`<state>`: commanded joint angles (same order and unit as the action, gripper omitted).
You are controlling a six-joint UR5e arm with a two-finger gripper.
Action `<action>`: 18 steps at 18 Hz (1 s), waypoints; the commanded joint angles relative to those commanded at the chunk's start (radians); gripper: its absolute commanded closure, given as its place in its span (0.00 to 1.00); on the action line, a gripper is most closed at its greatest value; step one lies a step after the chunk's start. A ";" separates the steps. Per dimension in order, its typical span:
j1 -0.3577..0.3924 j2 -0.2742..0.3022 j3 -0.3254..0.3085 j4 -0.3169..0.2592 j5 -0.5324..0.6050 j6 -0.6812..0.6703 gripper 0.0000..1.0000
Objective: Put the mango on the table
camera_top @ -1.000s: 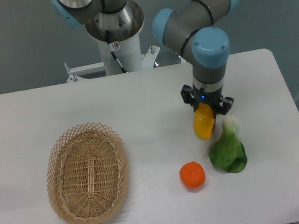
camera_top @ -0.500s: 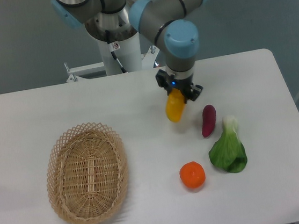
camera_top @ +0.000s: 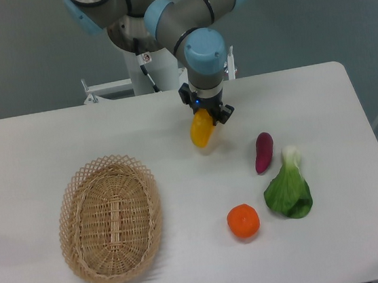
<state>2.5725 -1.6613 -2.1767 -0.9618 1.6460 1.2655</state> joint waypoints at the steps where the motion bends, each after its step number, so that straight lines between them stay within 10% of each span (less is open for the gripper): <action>1: 0.002 0.003 0.002 0.000 -0.006 -0.005 0.00; 9: 0.014 0.006 0.058 0.002 -0.008 -0.008 0.00; 18: 0.069 -0.132 0.348 -0.017 0.002 0.003 0.00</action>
<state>2.6415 -1.7930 -1.8288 -0.9787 1.6475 1.2686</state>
